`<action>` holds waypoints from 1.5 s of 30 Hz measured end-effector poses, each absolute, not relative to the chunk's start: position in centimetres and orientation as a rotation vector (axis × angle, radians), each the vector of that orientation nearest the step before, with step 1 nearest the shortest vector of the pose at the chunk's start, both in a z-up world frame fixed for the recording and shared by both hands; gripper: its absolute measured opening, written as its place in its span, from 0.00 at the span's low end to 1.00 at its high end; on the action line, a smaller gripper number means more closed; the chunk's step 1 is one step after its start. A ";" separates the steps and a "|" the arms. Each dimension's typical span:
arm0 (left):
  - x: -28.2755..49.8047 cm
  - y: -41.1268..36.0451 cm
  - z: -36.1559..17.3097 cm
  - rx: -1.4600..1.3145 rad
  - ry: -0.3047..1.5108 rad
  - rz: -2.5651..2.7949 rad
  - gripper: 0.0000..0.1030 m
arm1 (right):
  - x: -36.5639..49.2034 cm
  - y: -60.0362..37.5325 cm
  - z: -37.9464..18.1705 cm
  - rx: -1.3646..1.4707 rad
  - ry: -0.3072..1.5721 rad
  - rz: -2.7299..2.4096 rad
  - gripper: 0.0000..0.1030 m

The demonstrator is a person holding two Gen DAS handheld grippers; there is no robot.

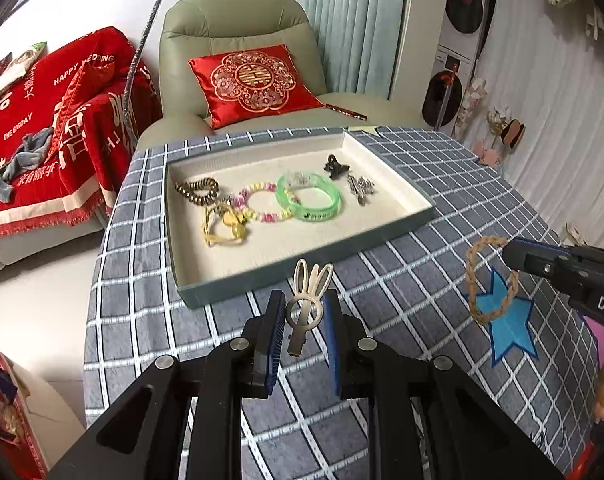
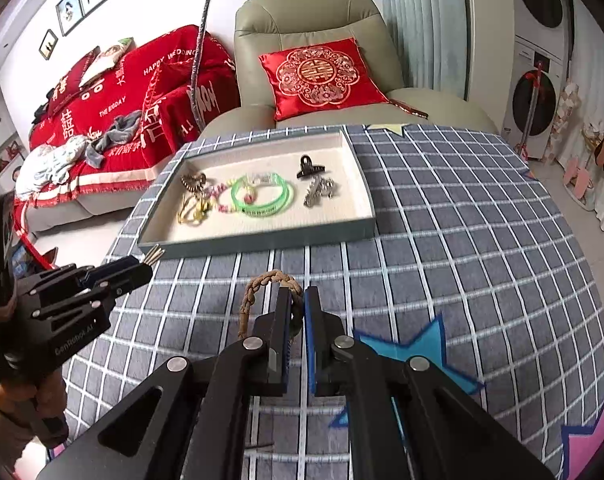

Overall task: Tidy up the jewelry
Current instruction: 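Carry the bunny-ear clip and braided bracelet over the tray with both tools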

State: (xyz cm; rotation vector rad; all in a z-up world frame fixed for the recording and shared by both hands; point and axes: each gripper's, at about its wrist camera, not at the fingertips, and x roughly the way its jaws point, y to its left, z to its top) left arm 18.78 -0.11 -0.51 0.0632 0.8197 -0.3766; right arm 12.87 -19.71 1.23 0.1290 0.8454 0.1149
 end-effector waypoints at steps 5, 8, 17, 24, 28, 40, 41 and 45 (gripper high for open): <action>20.2 -0.3 -0.3 0.065 0.814 -0.361 0.33 | 15.4 -19.7 2.1 0.145 0.829 0.124 0.07; 21.1 -0.3 -0.2 0.070 0.809 -0.355 0.33 | 16.9 -19.8 2.6 0.154 0.825 0.129 0.07; 24.0 -0.4 0.3 0.068 0.789 -0.316 0.33 | 21.5 -20.4 2.8 0.184 0.827 0.127 0.07; 26.7 -0.7 0.1 0.049 0.784 -0.247 0.33 | 24.8 -20.5 2.7 0.194 0.826 0.116 0.07; 28.2 -0.8 0.6 0.021 0.761 -0.214 0.33 | 26.8 -20.6 2.2 0.212 0.831 0.107 0.07; 33.4 -0.8 -0.8 0.021 0.782 -0.140 0.33 | 31.7 -21.1 -0.6 0.250 0.867 0.074 0.07; 33.5 -0.8 -1.0 0.025 0.786 -0.137 0.33 | 31.9 -21.2 -0.9 0.251 0.869 0.071 0.07; 34.4 -1.0 -2.3 0.039 0.824 -0.131 0.33 | 32.8 -21.3 -2.1 0.256 0.883 0.060 0.07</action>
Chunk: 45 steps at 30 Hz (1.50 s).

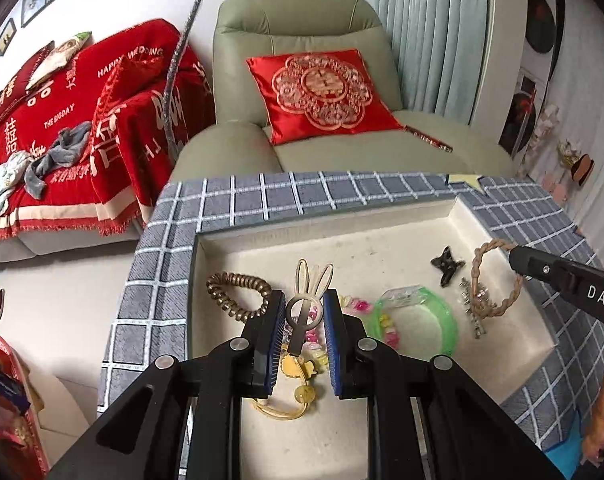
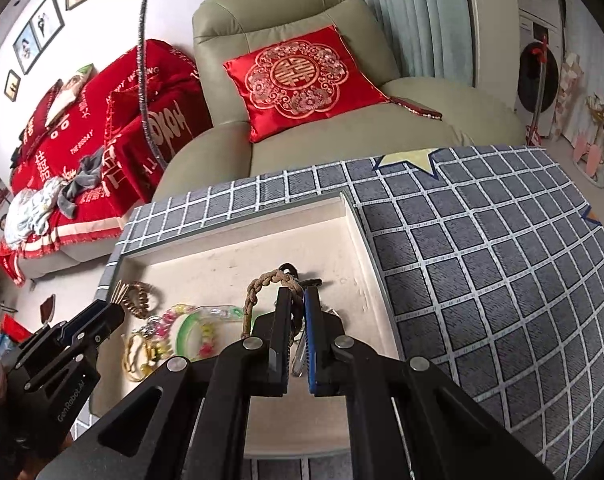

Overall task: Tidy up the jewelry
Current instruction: 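Carry the bunny-ear clip and braided bracelet over the tray with both tools, then lower both items into the tray and open both tools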

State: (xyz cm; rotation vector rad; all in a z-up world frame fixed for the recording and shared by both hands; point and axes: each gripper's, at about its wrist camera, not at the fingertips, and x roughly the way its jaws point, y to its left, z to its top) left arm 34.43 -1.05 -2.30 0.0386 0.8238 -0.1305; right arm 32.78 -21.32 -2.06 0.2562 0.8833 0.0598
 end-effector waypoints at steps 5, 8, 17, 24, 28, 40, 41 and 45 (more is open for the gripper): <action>34.7 -1.5 -3.3 0.060 0.852 -0.135 0.33 | 33.3 -21.5 -3.7 0.263 0.911 0.051 0.07; 34.8 -1.7 -3.7 0.069 0.862 -0.134 0.33 | 33.5 -21.5 -4.3 0.265 0.921 0.050 0.07; 35.1 -2.1 -4.8 0.076 0.903 -0.136 0.33 | 33.5 -20.9 -5.4 0.231 0.942 0.057 0.07; 35.3 -2.6 -5.8 0.105 0.946 -0.141 0.33 | 33.6 -21.0 -6.5 0.229 0.973 0.049 0.07; 35.2 -2.7 -6.0 0.117 0.942 -0.131 0.33 | 33.5 -21.2 -6.9 0.234 0.983 0.046 0.07; 34.3 -2.3 -5.0 0.103 0.896 -0.114 0.33 | 32.5 -21.8 -5.2 0.313 0.931 0.078 0.61; 34.3 -2.2 -4.9 0.101 0.892 -0.111 0.33 | 32.3 -21.8 -4.9 0.318 0.926 0.080 0.61; 34.4 -2.3 -4.7 0.102 0.893 -0.112 0.33 | 31.6 -21.7 -4.0 0.324 0.909 0.087 0.61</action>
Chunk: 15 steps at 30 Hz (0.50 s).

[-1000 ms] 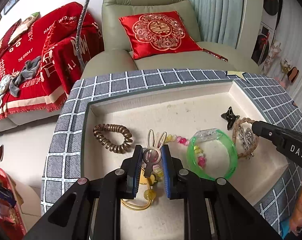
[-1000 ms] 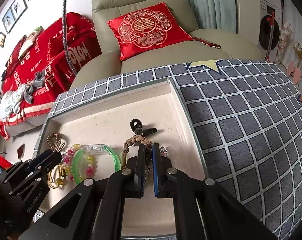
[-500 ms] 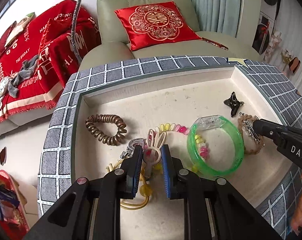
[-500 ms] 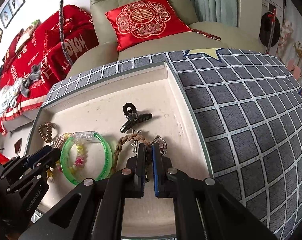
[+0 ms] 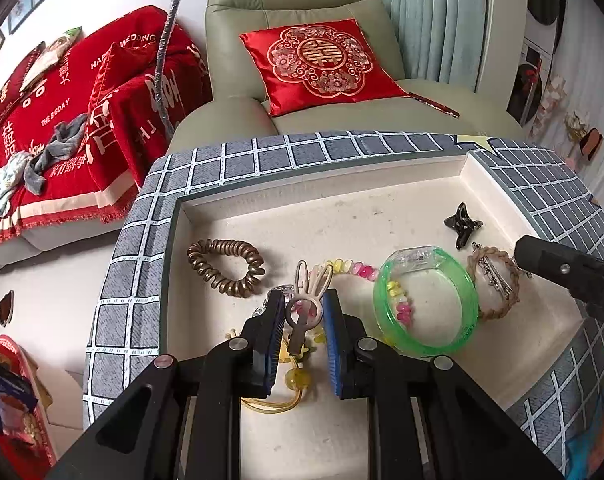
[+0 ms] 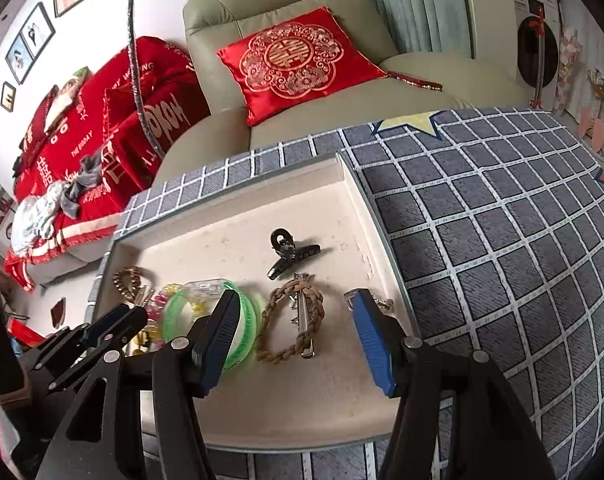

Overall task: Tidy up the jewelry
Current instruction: 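Lower both items into the tray and open both tools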

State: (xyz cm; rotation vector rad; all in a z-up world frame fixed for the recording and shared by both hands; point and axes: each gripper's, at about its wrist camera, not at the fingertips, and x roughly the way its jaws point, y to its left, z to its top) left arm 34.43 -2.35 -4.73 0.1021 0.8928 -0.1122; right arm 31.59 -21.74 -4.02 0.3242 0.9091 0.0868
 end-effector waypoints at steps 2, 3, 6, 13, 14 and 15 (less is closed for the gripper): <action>34.5 -2.6 -4.8 0.115 0.895 -0.113 0.33 | 31.4 -21.7 -3.8 0.323 0.908 0.088 0.61; 34.5 -2.7 -4.8 0.120 0.894 -0.112 0.33 | 31.2 -21.7 -3.7 0.324 0.904 0.085 0.61; 34.5 -2.8 -4.7 0.130 0.884 -0.104 0.34 | 30.9 -21.9 -3.3 0.331 0.895 0.083 0.61; 34.2 -2.2 -3.7 0.125 0.819 -0.050 1.00 | 30.3 -22.7 -2.5 0.338 0.875 0.065 0.61; 34.0 -2.1 -3.4 0.125 0.798 -0.044 1.00 | 30.3 -22.7 -2.5 0.338 0.874 0.065 0.61; 33.9 -2.2 -3.2 0.130 0.792 -0.051 1.00 | 30.3 -22.8 -2.5 0.337 0.873 0.066 0.61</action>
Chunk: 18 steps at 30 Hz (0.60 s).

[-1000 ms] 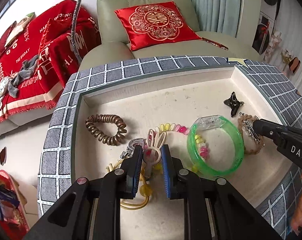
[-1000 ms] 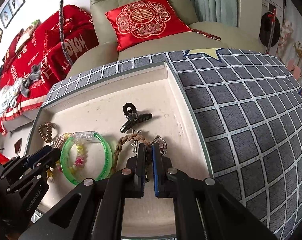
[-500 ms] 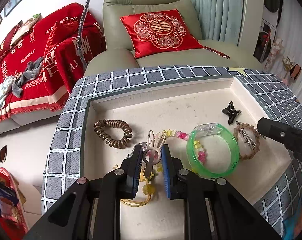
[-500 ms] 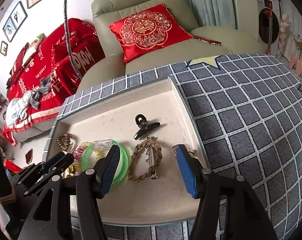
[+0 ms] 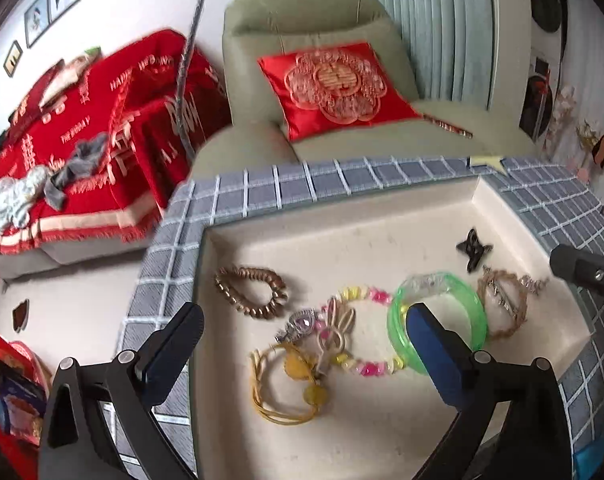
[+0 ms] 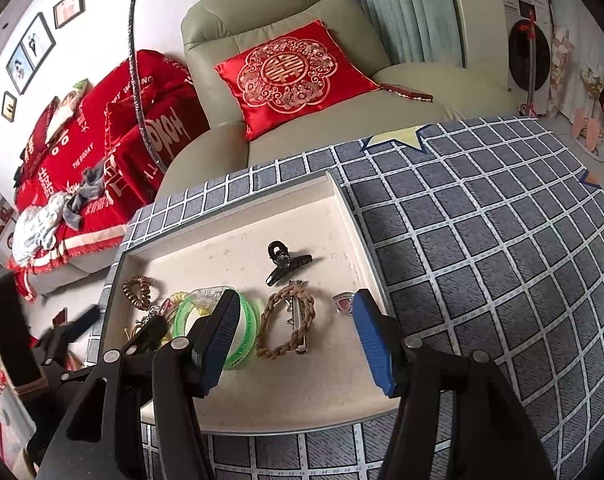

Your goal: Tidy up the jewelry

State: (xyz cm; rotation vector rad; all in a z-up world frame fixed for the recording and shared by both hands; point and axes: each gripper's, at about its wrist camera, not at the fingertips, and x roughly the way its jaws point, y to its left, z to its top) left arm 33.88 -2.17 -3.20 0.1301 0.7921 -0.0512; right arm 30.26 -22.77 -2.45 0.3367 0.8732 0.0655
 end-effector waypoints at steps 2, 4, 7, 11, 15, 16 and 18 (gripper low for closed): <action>34.0 -2.3 -3.1 0.135 0.803 -0.063 1.00 | 30.3 -22.7 -2.5 0.333 0.877 0.066 0.61; 34.1 -2.3 -2.9 0.139 0.804 -0.065 1.00 | 30.3 -22.6 -2.6 0.336 0.882 0.069 0.61; 33.9 -2.4 -2.9 0.146 0.806 -0.071 1.00 | 30.3 -22.3 -2.7 0.331 0.892 0.080 0.61; 33.6 -2.6 -3.0 0.149 0.816 -0.074 1.00 | 30.3 -22.0 -2.8 0.328 0.904 0.092 0.61; 33.3 -2.1 -2.9 0.125 0.828 -0.076 1.00 | 30.2 -21.9 -2.7 0.343 0.909 0.121 0.79; 33.2 -2.0 -2.8 0.121 0.828 -0.076 1.00 | 30.2 -21.8 -2.6 0.345 0.909 0.130 0.79; 32.7 -1.8 -2.6 0.114 0.828 -0.077 1.00 | 30.0 -21.5 -2.6 0.339 0.917 0.147 0.79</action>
